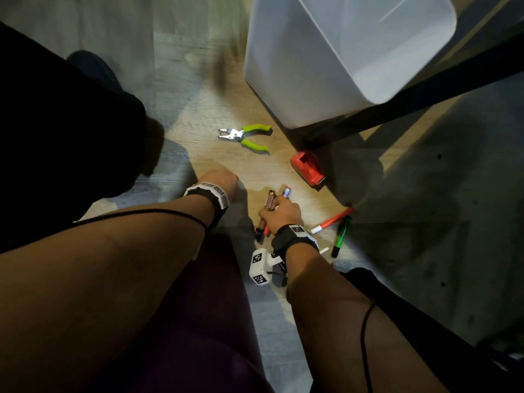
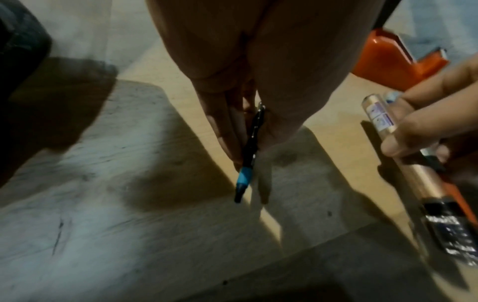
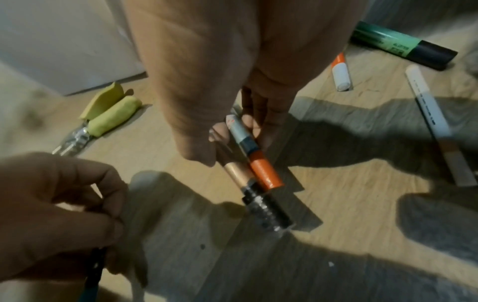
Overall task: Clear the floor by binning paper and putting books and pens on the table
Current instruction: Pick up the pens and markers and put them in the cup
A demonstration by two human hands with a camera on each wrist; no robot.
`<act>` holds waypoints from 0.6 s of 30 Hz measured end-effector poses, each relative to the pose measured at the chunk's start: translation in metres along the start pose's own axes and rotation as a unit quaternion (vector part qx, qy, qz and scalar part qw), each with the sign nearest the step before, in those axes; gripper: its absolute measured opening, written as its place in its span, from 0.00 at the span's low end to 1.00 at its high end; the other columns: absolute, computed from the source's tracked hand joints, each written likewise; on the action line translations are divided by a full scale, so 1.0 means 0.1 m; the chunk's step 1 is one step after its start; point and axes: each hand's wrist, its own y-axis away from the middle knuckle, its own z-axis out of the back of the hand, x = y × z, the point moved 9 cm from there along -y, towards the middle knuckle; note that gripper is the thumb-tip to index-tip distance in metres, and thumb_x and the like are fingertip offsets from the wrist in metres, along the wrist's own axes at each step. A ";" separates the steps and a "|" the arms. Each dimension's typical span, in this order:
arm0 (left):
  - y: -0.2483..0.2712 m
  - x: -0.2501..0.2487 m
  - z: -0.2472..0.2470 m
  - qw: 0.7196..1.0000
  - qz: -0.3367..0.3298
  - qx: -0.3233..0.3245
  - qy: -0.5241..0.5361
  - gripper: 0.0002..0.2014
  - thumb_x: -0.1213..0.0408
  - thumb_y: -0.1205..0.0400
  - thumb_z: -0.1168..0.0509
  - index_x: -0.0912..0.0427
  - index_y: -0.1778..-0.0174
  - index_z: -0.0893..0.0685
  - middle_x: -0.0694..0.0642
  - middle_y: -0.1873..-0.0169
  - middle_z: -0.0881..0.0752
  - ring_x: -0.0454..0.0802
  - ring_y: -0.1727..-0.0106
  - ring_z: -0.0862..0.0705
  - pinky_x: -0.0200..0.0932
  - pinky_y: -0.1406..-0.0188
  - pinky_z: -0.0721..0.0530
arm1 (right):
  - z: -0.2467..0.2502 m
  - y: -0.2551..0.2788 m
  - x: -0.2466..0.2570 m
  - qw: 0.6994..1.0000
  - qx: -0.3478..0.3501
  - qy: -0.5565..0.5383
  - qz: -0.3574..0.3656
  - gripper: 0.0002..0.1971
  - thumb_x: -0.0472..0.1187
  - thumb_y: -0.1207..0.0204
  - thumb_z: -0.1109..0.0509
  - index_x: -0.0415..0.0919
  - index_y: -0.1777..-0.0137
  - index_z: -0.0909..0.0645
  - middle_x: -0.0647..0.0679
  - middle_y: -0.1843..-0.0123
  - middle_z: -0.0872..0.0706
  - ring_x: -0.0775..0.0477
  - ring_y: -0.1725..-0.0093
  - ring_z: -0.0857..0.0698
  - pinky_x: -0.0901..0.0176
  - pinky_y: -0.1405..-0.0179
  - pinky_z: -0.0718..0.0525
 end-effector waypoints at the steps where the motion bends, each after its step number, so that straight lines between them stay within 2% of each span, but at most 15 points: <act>1: 0.01 0.01 0.03 1.000 -0.002 -0.005 0.012 0.16 0.66 0.20 0.35 0.58 0.36 0.15 0.61 0.38 0.15 0.61 0.37 0.16 0.50 0.41 0.17 | 0.02 -0.01 0.00 1.000 -0.002 -0.020 0.005 0.11 0.50 0.26 0.20 0.50 0.47 0.15 0.41 0.39 0.17 0.37 0.44 0.13 0.54 0.45 0.15; 3: 0.04 0.05 0.06 0.998 0.009 -0.007 0.058 0.17 0.64 0.21 0.31 0.59 0.35 0.19 0.63 0.38 0.17 0.63 0.37 0.17 0.50 0.43 0.18 | 0.07 0.00 0.02 0.998 -0.008 -0.066 0.013 0.10 0.51 0.28 0.19 0.51 0.57 0.18 0.44 0.45 0.12 0.40 0.47 0.13 0.56 0.49 0.18; 4: 0.08 0.06 0.12 0.996 0.012 -0.018 0.089 0.17 0.62 0.20 0.31 0.58 0.36 0.21 0.64 0.39 0.17 0.64 0.39 0.17 0.50 0.46 0.18 | 0.11 0.03 0.04 0.996 -0.009 -0.086 0.019 0.11 0.51 0.28 0.18 0.50 0.59 0.18 0.46 0.48 0.11 0.42 0.49 0.13 0.57 0.50 0.19; 6: 0.16 0.10 0.29 0.987 0.028 -0.045 0.150 0.18 0.60 0.20 0.32 0.57 0.35 0.26 0.64 0.42 0.17 0.65 0.43 0.16 0.50 0.52 0.18 | 0.23 0.09 0.09 0.992 -0.012 -0.120 0.027 0.11 0.53 0.27 0.18 0.48 0.56 0.14 0.49 0.51 0.09 0.43 0.51 0.12 0.58 0.53 0.20; 8: 0.24 0.12 0.46 0.982 0.036 -0.053 0.180 0.26 0.65 0.22 0.32 0.58 0.28 0.30 0.64 0.43 0.17 0.65 0.43 0.16 0.49 0.54 0.18 | 0.37 0.19 0.19 0.986 -0.008 -0.163 0.041 0.10 0.51 0.27 0.18 0.48 0.53 0.11 0.48 0.55 0.08 0.42 0.53 0.09 0.55 0.54 0.12; 9: 0.27 0.10 0.58 0.982 0.031 -0.056 0.178 0.26 0.65 0.22 0.32 0.59 0.27 0.29 0.64 0.44 0.17 0.65 0.43 0.16 0.49 0.54 0.17 | 0.47 0.26 0.26 0.981 -0.003 -0.188 0.052 0.09 0.51 0.29 0.17 0.48 0.55 0.10 0.45 0.56 0.07 0.40 0.54 0.06 0.47 0.52 0.07; 10: 0.32 0.06 0.71 0.984 0.017 -0.061 0.167 0.22 0.66 0.23 0.32 0.59 0.32 0.23 0.62 0.45 0.15 0.63 0.44 0.15 0.48 0.54 0.16 | 0.58 0.33 0.32 0.975 0.002 -0.212 0.067 0.10 0.52 0.31 0.16 0.48 0.57 0.10 0.41 0.55 0.06 0.37 0.54 0.05 0.39 0.49 0.05; 12: 0.47 -0.05 1.01 0.988 -0.011 -0.065 0.139 0.09 0.64 0.25 0.32 0.57 0.49 0.15 0.58 0.53 0.13 0.60 0.49 0.14 0.44 0.60 0.18 | 0.82 0.51 0.45 0.966 0.005 -0.240 0.098 0.13 0.54 0.34 0.15 0.48 0.56 0.09 0.39 0.53 0.05 0.36 0.52 0.04 0.32 0.45 0.06; 13: 0.57 -0.08 1.16 0.989 -0.018 -0.069 0.128 0.06 0.63 0.25 0.32 0.55 0.53 0.14 0.56 0.55 0.12 0.59 0.52 0.14 0.42 0.61 0.19 | 0.96 0.65 0.53 0.963 0.003 -0.246 0.112 0.14 0.53 0.33 0.15 0.46 0.55 0.10 0.38 0.53 0.05 0.35 0.52 0.04 0.31 0.43 0.07; 15: 0.82 -0.13 1.49 0.987 -0.026 -0.086 0.132 0.07 0.59 0.25 0.28 0.54 0.53 0.12 0.55 0.54 0.10 0.58 0.53 0.14 0.42 0.58 0.16 | 1.25 0.95 0.64 0.958 -0.015 -0.255 0.133 0.15 0.52 0.31 0.15 0.45 0.51 0.09 0.42 0.53 0.05 0.36 0.50 0.05 0.33 0.38 0.08; 16: 0.95 -0.15 1.67 0.984 -0.032 -0.104 0.138 0.09 0.56 0.25 0.26 0.54 0.51 0.11 0.54 0.55 0.11 0.57 0.52 0.14 0.42 0.56 0.16 | 1.42 1.12 0.69 0.956 -0.035 -0.255 0.143 0.16 0.56 0.33 0.15 0.49 0.50 0.09 0.46 0.54 0.04 0.40 0.49 0.05 0.35 0.37 0.08; 18: 1.24 -0.19 2.05 0.978 -0.052 -0.139 0.144 0.13 0.54 0.27 0.23 0.53 0.49 0.10 0.52 0.56 0.11 0.55 0.53 0.14 0.39 0.58 0.19 | 1.75 1.47 0.82 0.948 -0.064 -0.262 0.171 0.14 0.60 0.38 0.16 0.59 0.54 0.09 0.54 0.56 0.05 0.45 0.48 0.05 0.38 0.37 0.08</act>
